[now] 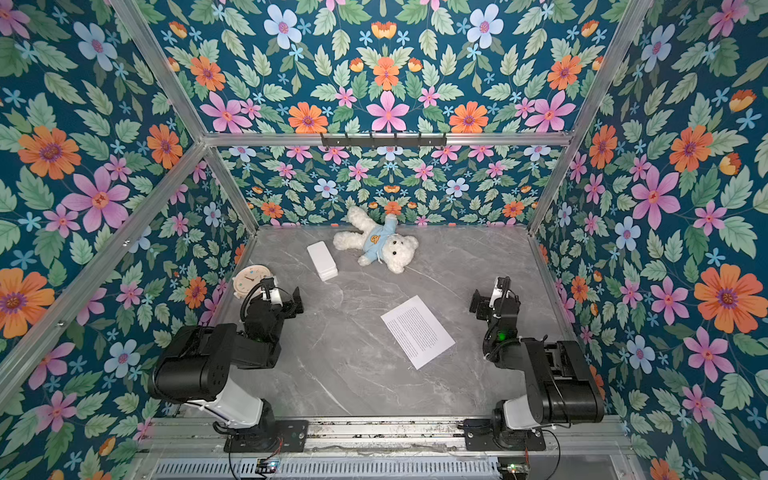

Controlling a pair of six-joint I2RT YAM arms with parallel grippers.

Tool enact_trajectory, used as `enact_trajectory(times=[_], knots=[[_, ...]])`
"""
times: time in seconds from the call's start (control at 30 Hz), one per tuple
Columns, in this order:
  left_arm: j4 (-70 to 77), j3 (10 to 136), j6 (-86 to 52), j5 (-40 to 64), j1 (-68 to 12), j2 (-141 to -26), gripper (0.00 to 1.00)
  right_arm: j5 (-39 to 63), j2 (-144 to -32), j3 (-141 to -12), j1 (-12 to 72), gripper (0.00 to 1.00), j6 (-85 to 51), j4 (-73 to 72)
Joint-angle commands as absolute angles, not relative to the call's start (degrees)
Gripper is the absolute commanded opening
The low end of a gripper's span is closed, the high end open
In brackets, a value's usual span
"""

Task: Fold the rectangular paper in half along the long edge
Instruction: Pick up the paper from the center of the board.

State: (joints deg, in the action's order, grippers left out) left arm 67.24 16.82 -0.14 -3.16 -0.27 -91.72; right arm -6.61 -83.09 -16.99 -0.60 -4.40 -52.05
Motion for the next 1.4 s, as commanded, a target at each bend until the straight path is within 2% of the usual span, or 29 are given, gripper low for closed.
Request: enact_trajectory(times=[0.0, 0.73, 0.83, 0.93, 1.07, 1.2, 1.37], knots=[[68.73, 16.93, -0.53, -3.23, -0.19, -91.76, 1.00, -6.70, -83.14, -17.17, -0.57, 0.99, -4.04, -53.64], [69.23, 16.71, -0.60, -3.06, -0.19, -91.65, 1.00, -6.97, -83.10, -17.16, -0.59, 0.99, -3.98, -53.88], [65.55, 16.84, -0.04, -3.18, -0.33, -87.36, 1.00, -7.97, -78.52, -19.93, -0.10, 0.99, -3.96, -44.34], [51.05, 20.96, -0.17, -1.42, -0.90, -80.26, 1.00, -8.05, -72.04, -23.90, 0.10, 0.99, -4.20, -31.93], [36.67, 27.65, 0.70, -4.85, -8.14, -75.34, 1.00, -10.64, -65.57, -27.56, 3.94, 0.99, -6.20, -23.14], [27.65, 35.10, 0.73, -4.94, -16.60, -77.11, 1.00, -12.84, -61.01, -36.30, 8.56, 0.99, -16.92, -5.66], [24.40, 41.69, -2.63, 1.93, -23.84, -83.85, 1.00, -6.29, -55.76, -40.19, 11.14, 0.99, -28.06, 11.29]])
